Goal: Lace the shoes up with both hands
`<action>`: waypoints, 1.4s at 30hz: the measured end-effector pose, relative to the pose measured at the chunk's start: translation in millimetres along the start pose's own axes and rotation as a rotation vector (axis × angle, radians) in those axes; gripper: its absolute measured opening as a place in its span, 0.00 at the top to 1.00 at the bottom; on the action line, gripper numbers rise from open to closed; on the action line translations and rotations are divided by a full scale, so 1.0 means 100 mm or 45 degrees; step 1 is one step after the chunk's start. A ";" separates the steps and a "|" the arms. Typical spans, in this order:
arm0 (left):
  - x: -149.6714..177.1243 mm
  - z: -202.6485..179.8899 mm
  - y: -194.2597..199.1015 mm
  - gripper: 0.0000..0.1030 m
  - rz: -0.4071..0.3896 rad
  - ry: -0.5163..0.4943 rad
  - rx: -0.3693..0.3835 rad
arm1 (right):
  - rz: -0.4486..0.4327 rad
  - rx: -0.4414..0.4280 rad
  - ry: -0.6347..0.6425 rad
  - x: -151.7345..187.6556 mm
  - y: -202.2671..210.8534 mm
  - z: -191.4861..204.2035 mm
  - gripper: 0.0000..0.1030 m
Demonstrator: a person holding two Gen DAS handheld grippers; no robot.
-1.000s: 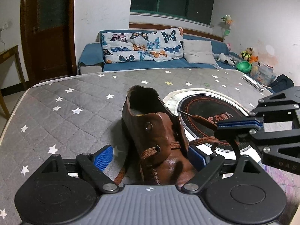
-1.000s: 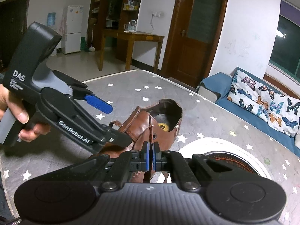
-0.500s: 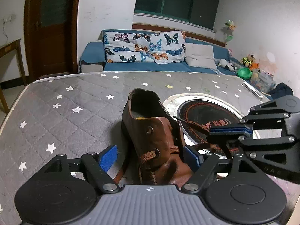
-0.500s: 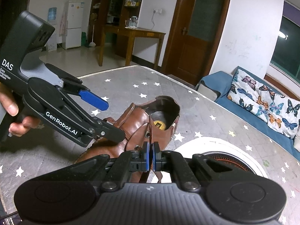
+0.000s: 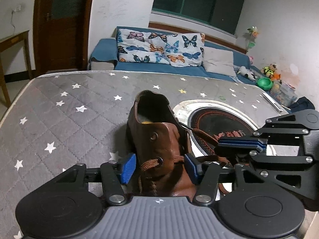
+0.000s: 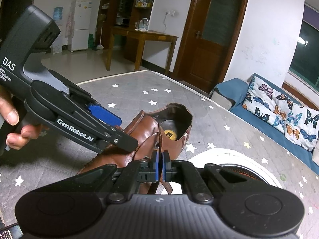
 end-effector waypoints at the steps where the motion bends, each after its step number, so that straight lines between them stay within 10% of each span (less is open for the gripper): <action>1: 0.00 0.00 0.00 0.45 -0.006 -0.009 -0.013 | -0.001 -0.002 0.002 0.00 0.00 0.00 0.97; 27: 0.00 0.20 -0.02 0.63 0.002 0.021 0.132 | 0.015 -0.077 0.142 -0.01 0.02 0.13 0.97; 38: -0.03 -0.17 0.02 0.64 -0.099 -0.129 -0.092 | 0.013 -0.068 0.155 0.03 0.01 0.07 0.97; 42: -0.04 -0.09 0.03 0.72 -0.084 -0.093 -0.041 | 0.010 -0.066 0.161 0.03 0.03 0.04 0.97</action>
Point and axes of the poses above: each gripper's, at about its wrist camera, not at the fingertips, and y roughly against the way its jaws point, z to its left, x to its underside, the point moved 6 cm from there along -y, roughly the way its jaws point, and after that the axes turned 12 degrees about -z, right-handed, at the moved point
